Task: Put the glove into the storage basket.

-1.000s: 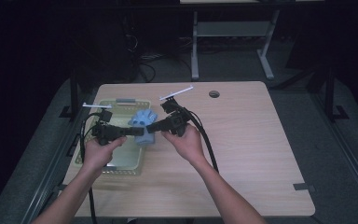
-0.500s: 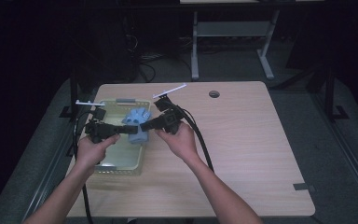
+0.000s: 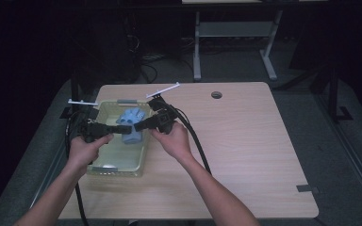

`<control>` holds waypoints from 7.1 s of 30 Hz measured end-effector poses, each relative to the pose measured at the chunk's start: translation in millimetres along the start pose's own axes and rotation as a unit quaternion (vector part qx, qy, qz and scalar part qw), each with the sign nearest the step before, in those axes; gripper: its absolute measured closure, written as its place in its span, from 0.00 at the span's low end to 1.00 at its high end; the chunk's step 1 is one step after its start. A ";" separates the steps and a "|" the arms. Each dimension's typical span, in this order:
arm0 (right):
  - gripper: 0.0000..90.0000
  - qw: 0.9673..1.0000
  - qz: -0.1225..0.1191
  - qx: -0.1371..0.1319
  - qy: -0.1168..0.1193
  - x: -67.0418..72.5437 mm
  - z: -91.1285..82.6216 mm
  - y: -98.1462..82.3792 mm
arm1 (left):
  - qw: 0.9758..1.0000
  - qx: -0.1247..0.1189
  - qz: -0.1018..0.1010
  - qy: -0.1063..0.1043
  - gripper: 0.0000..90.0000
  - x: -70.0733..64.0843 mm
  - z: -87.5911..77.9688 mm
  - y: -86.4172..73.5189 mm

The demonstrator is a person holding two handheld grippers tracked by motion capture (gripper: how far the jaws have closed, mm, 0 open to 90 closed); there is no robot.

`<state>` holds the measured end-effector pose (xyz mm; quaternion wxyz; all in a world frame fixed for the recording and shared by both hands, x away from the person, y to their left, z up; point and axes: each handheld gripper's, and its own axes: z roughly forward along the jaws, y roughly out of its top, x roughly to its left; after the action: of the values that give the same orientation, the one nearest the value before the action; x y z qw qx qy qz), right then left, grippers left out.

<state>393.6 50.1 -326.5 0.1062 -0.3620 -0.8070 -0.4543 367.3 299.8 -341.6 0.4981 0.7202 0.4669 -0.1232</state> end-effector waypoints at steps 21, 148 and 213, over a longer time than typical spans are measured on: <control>0.88 1.000 0.014 0.012 0.018 1.1 39.6 1.9 | 0.999 0.024 -0.014 0.022 0.88 26.6 -18.9 -7.1; 0.67 0.998 0.057 -0.007 0.011 -42.0 1.6 -27.0 | 0.979 0.055 -0.018 0.193 0.60 45.4 -0.9 -6.7; 0.40 0.991 0.111 -0.074 0.019 -91.4 -107.9 -73.9 | 0.993 0.009 0.031 0.110 0.31 -19.2 57.8 14.3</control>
<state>391.7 -105.9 -359.8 0.1439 -0.4475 -0.7239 -0.5050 385.1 240.1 -348.0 0.4407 0.7479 0.4954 -0.0317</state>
